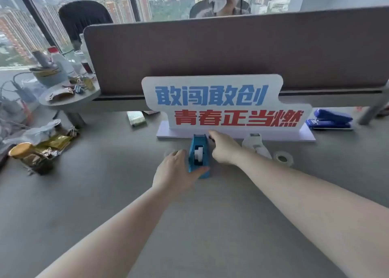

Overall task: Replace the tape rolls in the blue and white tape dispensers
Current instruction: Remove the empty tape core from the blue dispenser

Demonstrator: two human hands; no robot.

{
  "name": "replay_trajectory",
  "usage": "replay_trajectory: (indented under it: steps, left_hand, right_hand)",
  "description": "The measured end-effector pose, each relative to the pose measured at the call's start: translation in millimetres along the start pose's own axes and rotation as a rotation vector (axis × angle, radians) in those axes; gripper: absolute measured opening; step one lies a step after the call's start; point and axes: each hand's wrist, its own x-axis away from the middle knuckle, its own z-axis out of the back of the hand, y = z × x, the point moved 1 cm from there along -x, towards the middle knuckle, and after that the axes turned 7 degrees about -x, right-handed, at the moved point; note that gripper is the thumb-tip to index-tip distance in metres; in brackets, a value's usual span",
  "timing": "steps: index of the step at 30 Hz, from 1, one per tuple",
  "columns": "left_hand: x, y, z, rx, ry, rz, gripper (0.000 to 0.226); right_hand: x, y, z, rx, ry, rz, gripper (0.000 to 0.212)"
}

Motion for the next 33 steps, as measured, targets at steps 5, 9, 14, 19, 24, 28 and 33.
replay_trajectory:
  steps: [5, 9, 14, 19, 24, 28, 33]
  left_hand:
    - [-0.6, 0.2, -23.6, 0.098, 0.057, 0.029, 0.054]
    - [0.6, 5.7, -33.0, 0.139, 0.136, 0.063, 0.053]
    - [6.3, 5.5, -32.5, 0.188, 0.143, 0.063, 0.04]
    - [31.3, -7.3, -20.7, 0.327, -0.023, -0.045, 0.024]
    - [54.5, -10.9, -15.5, 0.389, -0.061, -0.096, 0.033]
    - [71.6, -13.2, -14.6, 0.424, -0.096, -0.154, 0.041]
    - [87.8, -14.2, -9.4, 0.502, -0.226, -0.232, 0.045]
  right_hand:
    - [-4.7, 11.4, -10.1, -0.074, 0.056, 0.065, 0.054]
    - [-13.7, 21.0, -20.2, -0.178, 0.064, 0.084, 0.049]
    - [-2.9, 31.8, -27.3, -0.17, 0.103, 0.104, 0.051]
    - [39.4, 41.7, -30.1, -0.095, 0.172, 0.111, 0.047]
    - [80.3, 48.3, -35.5, -0.086, 0.167, 0.149, 0.041]
    - [110.7, 63.2, -37.5, -0.13, 0.209, 0.165, 0.047]
    - [141.7, 73.7, -39.1, -0.067, 0.262, 0.208, 0.041]
